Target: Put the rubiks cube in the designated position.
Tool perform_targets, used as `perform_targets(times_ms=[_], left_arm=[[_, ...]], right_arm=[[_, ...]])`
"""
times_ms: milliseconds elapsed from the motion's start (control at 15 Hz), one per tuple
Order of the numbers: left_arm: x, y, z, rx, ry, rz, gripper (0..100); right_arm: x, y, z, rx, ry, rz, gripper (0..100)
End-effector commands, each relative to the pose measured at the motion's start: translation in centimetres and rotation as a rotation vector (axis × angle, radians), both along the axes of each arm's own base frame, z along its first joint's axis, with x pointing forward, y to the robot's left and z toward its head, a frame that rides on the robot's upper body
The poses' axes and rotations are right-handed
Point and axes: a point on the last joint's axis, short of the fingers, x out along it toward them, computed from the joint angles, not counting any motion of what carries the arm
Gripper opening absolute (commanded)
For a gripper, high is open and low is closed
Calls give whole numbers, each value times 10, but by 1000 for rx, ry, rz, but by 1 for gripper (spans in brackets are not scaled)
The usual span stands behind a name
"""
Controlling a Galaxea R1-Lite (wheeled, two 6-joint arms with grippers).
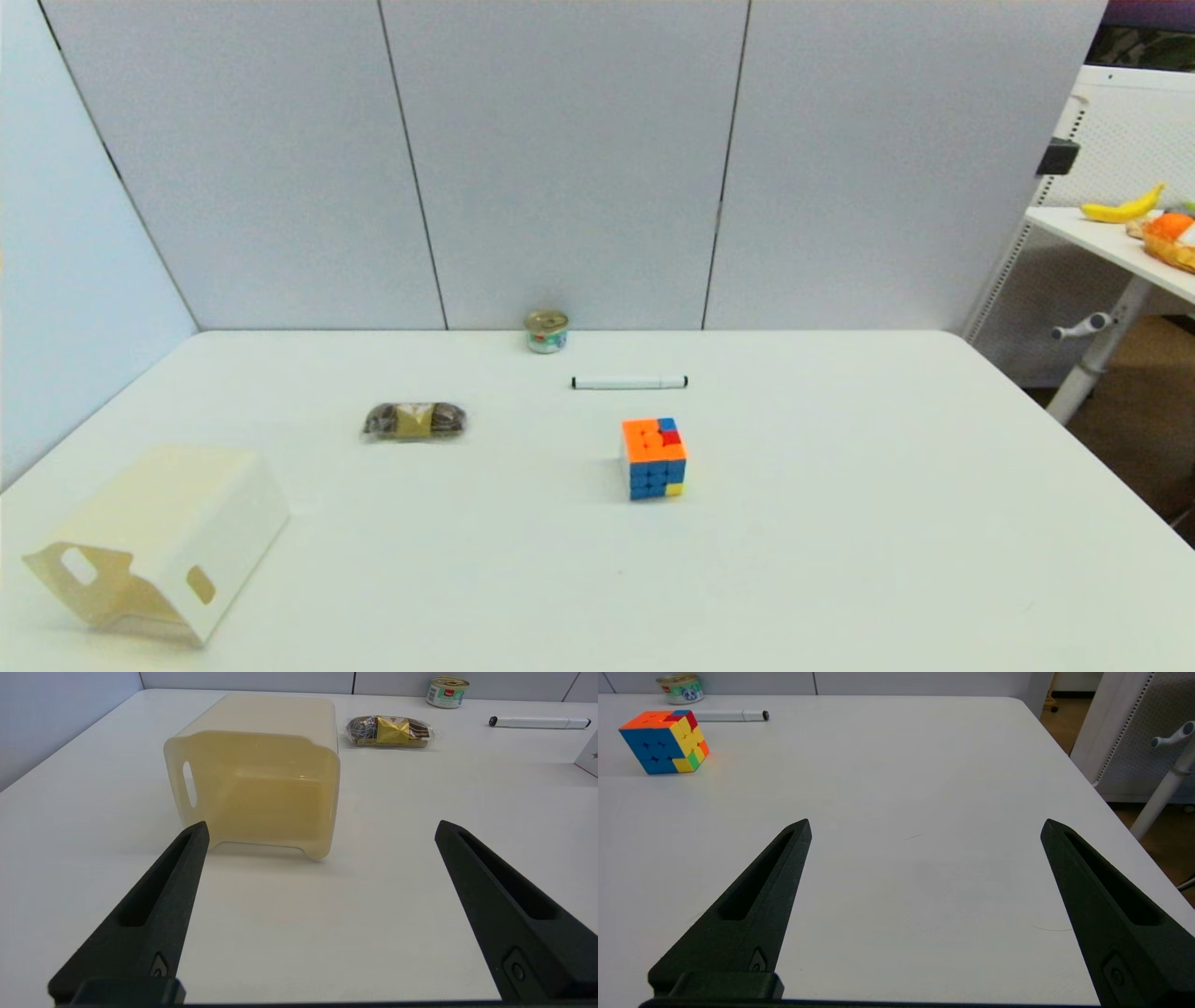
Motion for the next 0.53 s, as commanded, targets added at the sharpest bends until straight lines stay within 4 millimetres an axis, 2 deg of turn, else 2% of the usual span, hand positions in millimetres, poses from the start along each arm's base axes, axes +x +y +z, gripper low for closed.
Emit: perform_targets(times_ms=[67, 333, 400, 467, 533], left_arm=[[0, 0, 0, 0, 1, 1, 100], [2, 0, 1, 0, 18, 2, 100], [6, 0, 13, -9, 43, 4, 100], [12, 0, 38, -14, 43, 4, 100], [25, 0, 71, -9, 50, 1, 100]], right_arm=[[0, 0, 0, 0, 2, 0, 100], [0, 0, 0, 0, 0, 0, 100], [0, 0, 0, 0, 0, 0, 100], [0, 0, 0, 0, 2, 0, 100], [0, 0, 0, 0, 0, 0, 100]])
